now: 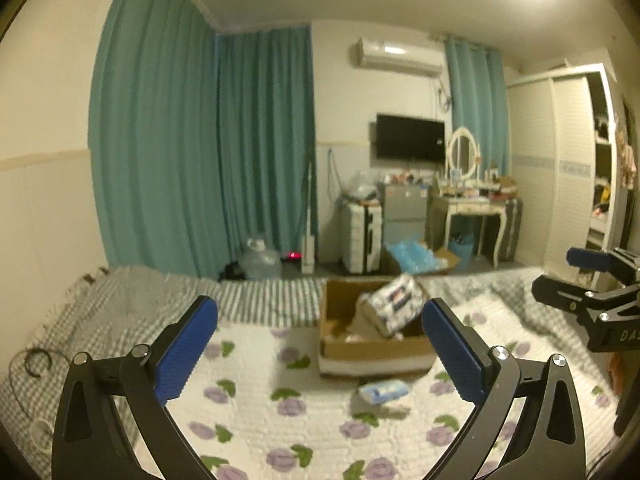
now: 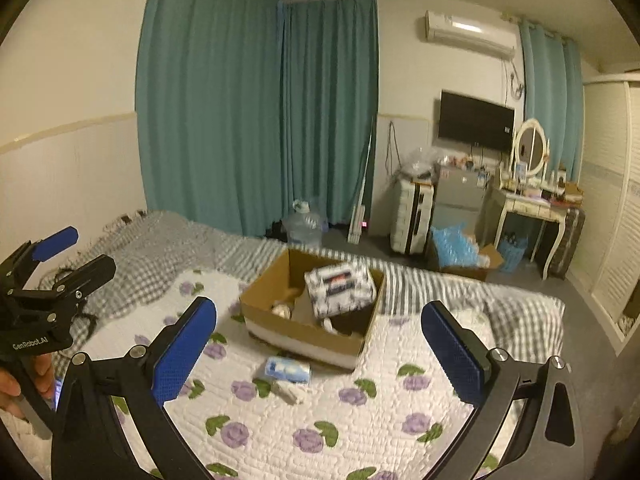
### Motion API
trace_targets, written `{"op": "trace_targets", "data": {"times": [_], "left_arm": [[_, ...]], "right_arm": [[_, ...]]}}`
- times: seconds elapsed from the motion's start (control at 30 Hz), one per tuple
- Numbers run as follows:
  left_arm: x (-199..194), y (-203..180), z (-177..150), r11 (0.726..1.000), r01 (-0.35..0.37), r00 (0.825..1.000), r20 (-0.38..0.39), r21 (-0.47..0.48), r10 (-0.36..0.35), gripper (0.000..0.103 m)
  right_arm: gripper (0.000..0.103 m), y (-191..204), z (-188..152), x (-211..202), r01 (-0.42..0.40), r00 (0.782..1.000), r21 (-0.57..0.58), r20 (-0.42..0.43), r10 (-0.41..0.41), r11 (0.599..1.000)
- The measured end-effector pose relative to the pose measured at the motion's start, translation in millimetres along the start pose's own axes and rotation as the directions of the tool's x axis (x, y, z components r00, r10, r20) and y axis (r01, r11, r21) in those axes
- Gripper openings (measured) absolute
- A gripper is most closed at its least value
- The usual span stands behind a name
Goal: Organize soft objects
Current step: 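Withdraw both tools from the box back toward the remaining items, then grasp the blue tissue pack with the left tool while the right tool grasps the white perforated strip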
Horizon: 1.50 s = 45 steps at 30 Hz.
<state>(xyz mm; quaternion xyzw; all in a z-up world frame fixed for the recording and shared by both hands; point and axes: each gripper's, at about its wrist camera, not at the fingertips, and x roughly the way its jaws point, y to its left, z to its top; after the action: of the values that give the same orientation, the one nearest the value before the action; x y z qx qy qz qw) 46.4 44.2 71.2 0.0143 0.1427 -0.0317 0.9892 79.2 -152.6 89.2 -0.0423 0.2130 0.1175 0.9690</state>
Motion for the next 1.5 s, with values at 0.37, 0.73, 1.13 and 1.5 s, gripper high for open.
{"op": "trace_targets", "data": {"times": [0.37, 0.73, 1.13, 1.5], "left_arm": [[60.7, 5.6, -67.0, 0.999, -0.004, 0.989, -0.147, -0.043, -0.003, 0.103], [127.8, 0.9, -143.6, 0.999, -0.044, 0.928, -0.37, -0.001, 0.041, 0.103], [145.7, 6.7, -158.6, 0.997, -0.08, 0.898, -0.434, 0.007, 0.075, 0.103], [144.5, -11.9, -156.2, 0.998, -0.058, 0.894, -0.444, 0.023, 0.063, 0.103]], "right_arm": [[0.103, -7.2, -62.6, 98.6, -0.033, 0.985, 0.022, -0.169, 0.037, 0.999], [0.103, 11.5, -128.1, 179.2, -0.102, 0.934, 0.017, -0.341, 0.102, 0.995], [0.062, 22.5, -158.1, 263.9, -0.161, 0.856, 0.036, -0.492, 0.157, 0.986], [0.041, 16.8, -158.5, 236.7, -0.186, 0.863, 0.017, -0.476, 0.172, 0.982]]}}
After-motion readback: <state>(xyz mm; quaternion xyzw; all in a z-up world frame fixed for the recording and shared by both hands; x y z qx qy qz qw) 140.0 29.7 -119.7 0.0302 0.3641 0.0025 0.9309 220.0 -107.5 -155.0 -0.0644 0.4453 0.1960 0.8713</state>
